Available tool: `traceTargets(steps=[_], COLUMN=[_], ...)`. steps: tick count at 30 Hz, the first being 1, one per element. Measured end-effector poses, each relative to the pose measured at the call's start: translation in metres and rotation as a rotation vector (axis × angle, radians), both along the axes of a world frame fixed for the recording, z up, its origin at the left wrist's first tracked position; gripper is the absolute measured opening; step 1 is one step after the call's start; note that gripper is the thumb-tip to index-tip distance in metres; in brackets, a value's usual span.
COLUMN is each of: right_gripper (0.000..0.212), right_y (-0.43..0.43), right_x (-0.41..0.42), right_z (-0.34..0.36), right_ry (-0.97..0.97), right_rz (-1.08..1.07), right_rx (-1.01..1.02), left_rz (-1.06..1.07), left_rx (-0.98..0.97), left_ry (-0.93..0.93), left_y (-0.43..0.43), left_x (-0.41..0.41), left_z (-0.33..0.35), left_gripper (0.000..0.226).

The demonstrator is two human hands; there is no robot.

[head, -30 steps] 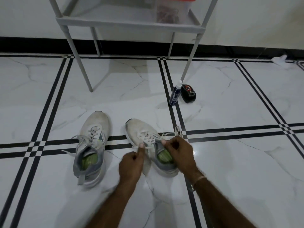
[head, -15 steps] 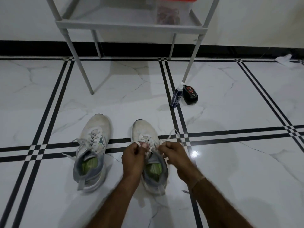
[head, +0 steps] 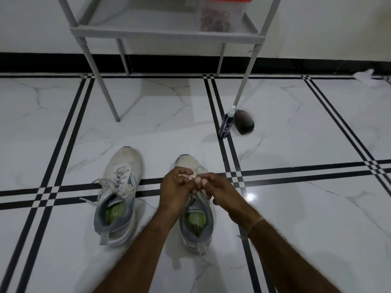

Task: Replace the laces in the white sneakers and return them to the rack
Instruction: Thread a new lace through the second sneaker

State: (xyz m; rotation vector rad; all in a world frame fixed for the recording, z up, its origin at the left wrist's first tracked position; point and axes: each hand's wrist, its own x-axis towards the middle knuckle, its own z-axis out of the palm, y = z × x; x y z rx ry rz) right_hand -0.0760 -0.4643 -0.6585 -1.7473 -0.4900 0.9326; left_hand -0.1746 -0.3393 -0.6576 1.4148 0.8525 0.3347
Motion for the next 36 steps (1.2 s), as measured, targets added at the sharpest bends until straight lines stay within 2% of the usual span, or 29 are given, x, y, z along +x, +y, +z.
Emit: traceTargets(steps=[2, 4, 5, 7, 9, 10, 11, 14, 17, 19, 20, 22, 24, 26, 29, 32, 34, 35, 36], right_gripper=[0.022, 0.026, 0.025, 0.022, 0.02, 0.02, 0.018, 0.01, 0.014, 0.017, 0.016, 0.009, 0.008, 0.016, 0.019, 0.009, 0.012, 0.014, 0.016], right_y=[-0.007, -0.009, -0.009, -0.009, -0.008, -0.006, -0.004, 0.0, -0.002, -0.003, -0.003, -0.005, -0.007, -0.006, -0.002, -0.003, -0.004, -0.003, -0.002], right_x=[-0.01, -0.012, -0.012, -0.006, -0.007, -0.013, -0.019, -0.033, -0.028, -0.027, -0.027, -0.029, -0.033, -0.038, -0.042, -0.033, -0.029, -0.028, -0.025], right_z=[-0.005, -0.011, -0.011, -0.015, -0.013, -0.013, -0.013, -0.018, -0.022, -0.022, -0.023, -0.023, -0.017, -0.011, -0.013, -0.021, -0.02, -0.016, -0.01], right_ry=[0.043, -0.073, -0.141, -0.211, -0.19, -0.167, -0.162, -0.194, -0.189, -0.185, -0.189, -0.193, -0.159, -0.174, -0.346, -0.631, -0.807, -0.815, -0.724], right_rz=[0.033, 0.004, -0.029, -0.098, -0.081, -0.03, 0.018, 0.038, -0.023, -0.044, -0.054, -0.106, -0.199, -0.183, -0.117, -0.012, 0.062, 0.061, 0.03], right_rx=[0.008, 0.024, 0.02, 0.018, 0.027, 0.029, 0.027, 0.046, 0.018, -0.01, -0.018, 0.002, 0.064, 0.078, 0.029, 0.008, -0.013, -0.012, 0.0], left_rz=[0.001, -0.163, -0.254, -0.318, -0.193, -0.116, -0.059, -0.113, -0.269, -0.442, -0.534, -0.616, -0.554, -0.442, -0.351, -0.31, -0.279, -0.261, -0.235], left_rx=[0.251, 0.473, 0.507, 0.409, 0.113, 0.019, 0.01, 0.285, 0.594, 0.655, 0.593, 0.285, -0.035, -0.197, -0.246, -0.152, -0.103, -0.088, -0.084], left_ry=[0.075, 0.18, 0.222, 0.224, 0.132, 0.102, 0.08, 0.096, 0.178, 0.214, 0.195, 0.143, 0.16, 0.208, 0.224, 0.219, 0.204, 0.194, 0.185], left_y=[0.001, 0.004, 0.008, 0.015, 0.016, 0.015, 0.014, 0.011, 0.014, 0.024, 0.03, 0.038, 0.038, 0.033, 0.028, 0.027, 0.027, 0.026, 0.023], left_x=[-0.001, -0.004, -0.006, -0.007, -0.007, -0.009, -0.008, -0.008, -0.012, -0.015, -0.017, -0.021, -0.023, -0.023, -0.02, -0.019, -0.02, -0.02, -0.021], left_z=[-0.008, -0.013, -0.012, -0.007, -0.004, -0.004, -0.005, -0.012, -0.009, -0.01, -0.012, -0.011, -0.009, -0.01, -0.01, -0.011, -0.013, -0.014, -0.015], left_gripper=[0.018, 0.02, 0.021, 0.02, 0.016, 0.016, 0.018, 0.021, 0.028, 0.031, 0.033, 0.036, 0.037, 0.038, 0.033, 0.033, 0.033, 0.032, 0.032])
